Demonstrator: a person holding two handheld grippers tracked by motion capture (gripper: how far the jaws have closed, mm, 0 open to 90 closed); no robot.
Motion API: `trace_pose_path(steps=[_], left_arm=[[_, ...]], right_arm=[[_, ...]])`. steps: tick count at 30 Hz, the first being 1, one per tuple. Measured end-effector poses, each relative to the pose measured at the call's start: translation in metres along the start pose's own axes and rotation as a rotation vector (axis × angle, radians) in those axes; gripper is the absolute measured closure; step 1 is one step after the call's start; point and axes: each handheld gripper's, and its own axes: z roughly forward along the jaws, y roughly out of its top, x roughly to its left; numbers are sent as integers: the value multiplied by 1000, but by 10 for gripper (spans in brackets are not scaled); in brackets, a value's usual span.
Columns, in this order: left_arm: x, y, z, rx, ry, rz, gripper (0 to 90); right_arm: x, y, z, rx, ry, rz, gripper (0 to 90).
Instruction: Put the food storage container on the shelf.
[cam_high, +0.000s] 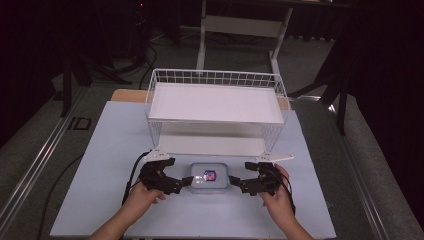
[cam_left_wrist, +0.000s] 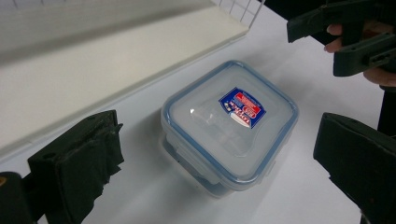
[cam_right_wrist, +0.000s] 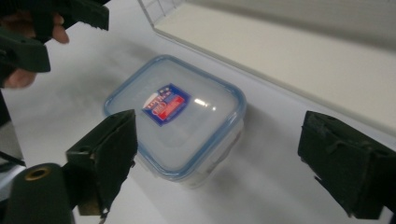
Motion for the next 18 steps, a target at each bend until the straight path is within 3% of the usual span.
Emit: trace_pose_path(steps=[2,3,5,10,14,18], left_arm=[[3,-1,5,31,-26,-54,19],[5,-2,7,42,-14,-68,18],[8,-4,12,65,-37,-100,18],[15,-10,25,98,-45,-203,19],[17,-12,33,127,-44,-261,35],[19,-13,40,138,-59,-307,92]], right_arm=[[-5,0,4,14,31,60,111],[-7,0,5,17,23,83,110],[-8,0,11,44,2,130,111],[-16,-4,24,83,63,278,111],[-14,-5,35,99,90,309,136],[-10,-6,44,124,83,327,156]])
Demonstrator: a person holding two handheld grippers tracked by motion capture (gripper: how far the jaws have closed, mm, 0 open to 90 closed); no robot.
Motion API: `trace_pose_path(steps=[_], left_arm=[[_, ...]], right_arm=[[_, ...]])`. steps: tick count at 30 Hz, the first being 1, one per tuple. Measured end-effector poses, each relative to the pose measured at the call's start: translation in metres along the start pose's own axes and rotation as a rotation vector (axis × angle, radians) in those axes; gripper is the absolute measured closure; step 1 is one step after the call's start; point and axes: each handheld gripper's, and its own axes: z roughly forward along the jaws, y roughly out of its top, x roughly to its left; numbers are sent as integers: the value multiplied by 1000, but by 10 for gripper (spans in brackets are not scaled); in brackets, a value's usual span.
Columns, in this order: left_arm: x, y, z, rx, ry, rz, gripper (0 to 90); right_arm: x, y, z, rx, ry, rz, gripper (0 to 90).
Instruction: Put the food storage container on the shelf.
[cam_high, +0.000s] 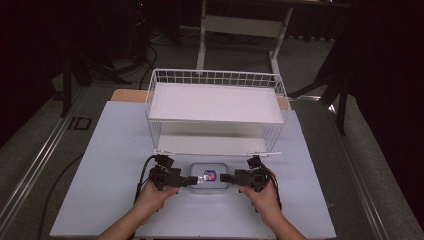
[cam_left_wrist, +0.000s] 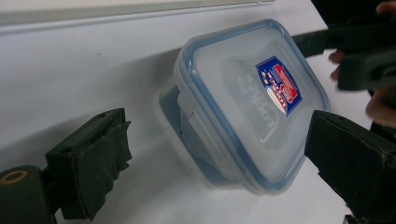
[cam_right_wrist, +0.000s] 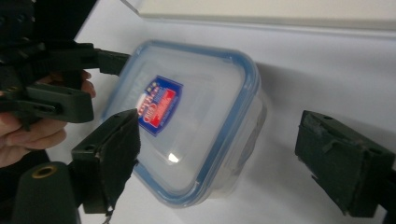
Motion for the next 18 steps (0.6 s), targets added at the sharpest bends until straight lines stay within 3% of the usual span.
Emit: trace_pose_path(steps=[5,7,9,10,12,14,18], left_arm=[[-1,0,5,16,9,-20,203],[-1,-1,8,32,-9,-43,229],[-1,-1,8,35,-33,-58,263],[-2,-1,9,33,-49,-56,300],[-7,-2,10,40,-28,-27,311],[-8,-3,10,35,-25,-40,317],[-15,-6,8,25,5,-4,327]], right_arm=[[-1,-2,7,20,17,23,220],[1,-5,10,32,20,34,296],[3,-7,11,42,30,42,306],[3,-7,12,53,29,42,306],[4,-6,12,62,28,49,312],[3,-7,12,63,33,60,315],[3,-9,9,41,35,76,362]])
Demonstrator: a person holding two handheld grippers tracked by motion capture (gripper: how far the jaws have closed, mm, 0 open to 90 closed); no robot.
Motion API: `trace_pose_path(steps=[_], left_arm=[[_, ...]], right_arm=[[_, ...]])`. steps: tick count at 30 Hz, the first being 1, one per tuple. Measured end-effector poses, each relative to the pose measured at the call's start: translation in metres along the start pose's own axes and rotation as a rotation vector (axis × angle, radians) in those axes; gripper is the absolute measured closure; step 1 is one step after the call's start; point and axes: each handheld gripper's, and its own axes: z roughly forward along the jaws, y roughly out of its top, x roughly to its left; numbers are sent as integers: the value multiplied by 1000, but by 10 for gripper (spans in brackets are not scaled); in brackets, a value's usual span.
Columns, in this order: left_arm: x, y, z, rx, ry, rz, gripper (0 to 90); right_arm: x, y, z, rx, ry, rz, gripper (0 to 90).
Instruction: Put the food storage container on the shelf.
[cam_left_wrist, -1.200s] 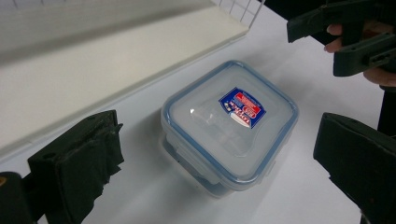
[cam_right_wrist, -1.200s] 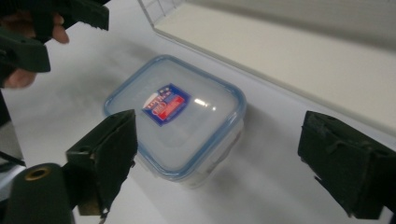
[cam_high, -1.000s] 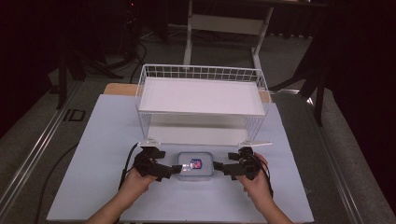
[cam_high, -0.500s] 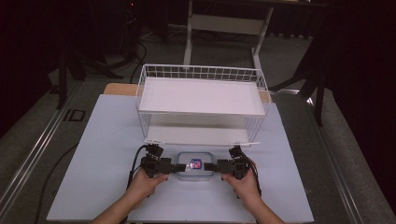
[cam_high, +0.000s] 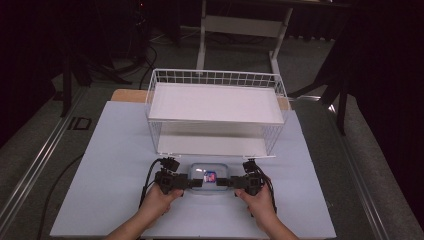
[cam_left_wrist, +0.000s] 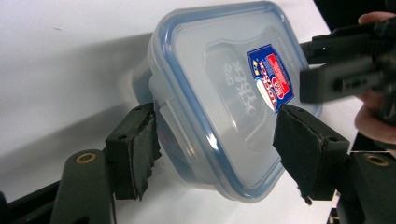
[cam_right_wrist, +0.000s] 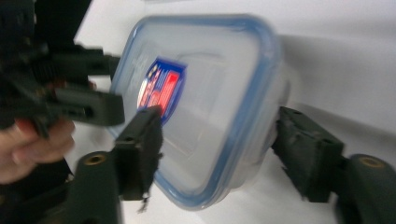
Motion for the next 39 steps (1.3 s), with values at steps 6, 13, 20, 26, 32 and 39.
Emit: trace_pose_path(steps=[6,13,20,26,32,39], left_arm=[[-9,-4,-2,-2,40,46,337],[-25,-8,-10,-20,117,81,414],[-29,4,-10,-40,138,84,425],[-29,26,-17,-108,134,107,435],[-30,46,-23,-139,152,135,437],[-22,61,-18,-169,153,153,436]], right_arm=[[1,-3,-5,-16,7,-1,404],[11,-9,-11,-26,-25,-30,434],[18,-5,-15,-64,-70,-87,427],[23,14,-23,-127,-81,-122,427],[24,32,-26,-169,-77,-134,424],[23,51,-25,-199,-98,-154,417]])
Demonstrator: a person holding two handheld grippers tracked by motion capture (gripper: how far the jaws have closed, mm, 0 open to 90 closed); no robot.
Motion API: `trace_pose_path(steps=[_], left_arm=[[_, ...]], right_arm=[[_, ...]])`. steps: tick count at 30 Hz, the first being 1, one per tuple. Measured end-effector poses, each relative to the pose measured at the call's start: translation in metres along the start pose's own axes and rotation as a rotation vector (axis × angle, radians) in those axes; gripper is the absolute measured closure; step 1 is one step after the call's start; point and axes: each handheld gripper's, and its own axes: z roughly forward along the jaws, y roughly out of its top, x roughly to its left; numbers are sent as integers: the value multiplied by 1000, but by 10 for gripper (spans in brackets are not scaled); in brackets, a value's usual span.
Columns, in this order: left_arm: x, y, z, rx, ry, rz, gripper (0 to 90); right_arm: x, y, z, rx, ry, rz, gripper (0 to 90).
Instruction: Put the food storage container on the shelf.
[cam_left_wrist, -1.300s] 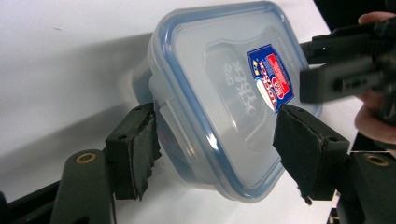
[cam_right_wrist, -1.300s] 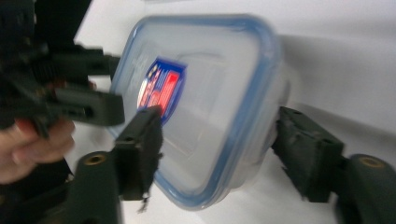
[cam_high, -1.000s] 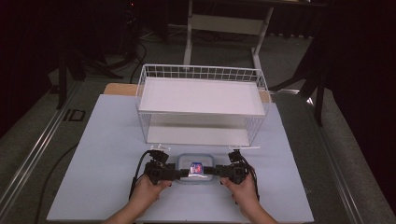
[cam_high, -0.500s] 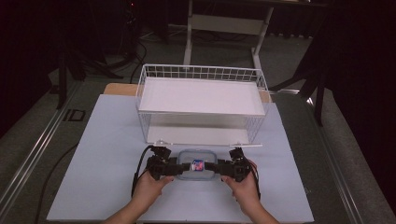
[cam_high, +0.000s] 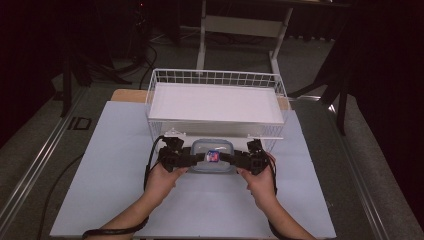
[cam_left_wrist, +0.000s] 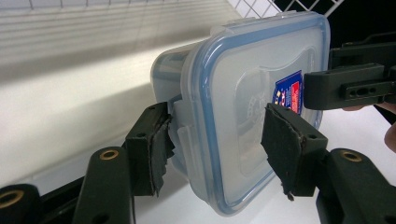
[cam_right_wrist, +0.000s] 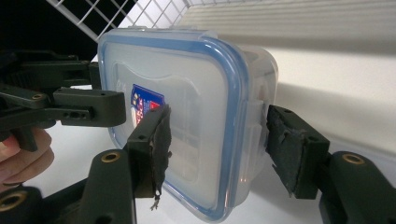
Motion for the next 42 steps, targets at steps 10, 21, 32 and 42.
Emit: trace_pose_path(steps=[10,21,32,42], left_arm=[[16,3,27,8,2,-1,435],[32,5,44,11,0,-28,434],[40,10,47,-2,-4,-2,434],[47,3,52,-96,-26,32,401]], right_arm=[[-24,1,18,-26,-7,26,416],[-41,4,36,-29,-21,40,414],[-46,8,41,-34,-11,65,412],[-44,11,45,-67,-55,-54,372]])
